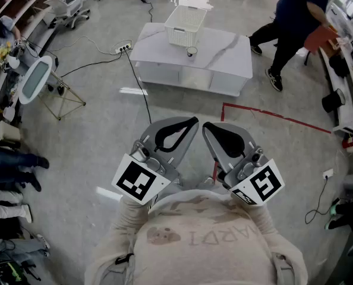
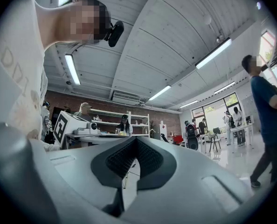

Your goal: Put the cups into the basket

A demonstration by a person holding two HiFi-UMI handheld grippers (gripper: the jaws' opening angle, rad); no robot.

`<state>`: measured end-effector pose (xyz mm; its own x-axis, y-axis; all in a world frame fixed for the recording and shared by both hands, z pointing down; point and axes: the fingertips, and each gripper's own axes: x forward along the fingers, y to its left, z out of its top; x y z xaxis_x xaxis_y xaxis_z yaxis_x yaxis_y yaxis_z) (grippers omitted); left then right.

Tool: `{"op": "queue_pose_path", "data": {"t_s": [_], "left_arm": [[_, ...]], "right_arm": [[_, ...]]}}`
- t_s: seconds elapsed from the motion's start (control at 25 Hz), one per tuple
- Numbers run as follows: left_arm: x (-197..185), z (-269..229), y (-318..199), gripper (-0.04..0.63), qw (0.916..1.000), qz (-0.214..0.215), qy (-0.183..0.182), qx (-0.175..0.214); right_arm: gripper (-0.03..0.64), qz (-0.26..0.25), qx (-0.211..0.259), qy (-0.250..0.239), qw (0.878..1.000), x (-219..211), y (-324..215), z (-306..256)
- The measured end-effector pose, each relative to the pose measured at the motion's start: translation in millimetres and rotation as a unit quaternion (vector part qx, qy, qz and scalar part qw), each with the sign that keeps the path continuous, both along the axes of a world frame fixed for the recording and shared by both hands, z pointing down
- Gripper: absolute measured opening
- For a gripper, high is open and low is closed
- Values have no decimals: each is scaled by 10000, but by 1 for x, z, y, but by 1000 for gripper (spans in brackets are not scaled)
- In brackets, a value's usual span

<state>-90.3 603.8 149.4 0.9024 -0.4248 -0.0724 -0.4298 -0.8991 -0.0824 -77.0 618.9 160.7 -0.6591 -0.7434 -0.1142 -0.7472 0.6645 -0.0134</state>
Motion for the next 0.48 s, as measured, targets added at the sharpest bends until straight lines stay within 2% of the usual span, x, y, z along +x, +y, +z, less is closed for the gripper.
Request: {"op": "queue_pose_path", "data": {"t_s": [0.48], "left_arm": [[-41, -1, -7, 0, 10000, 56, 54, -11]], "right_arm": [[20, 57, 14, 126, 9999, -40, -7, -1]]}}
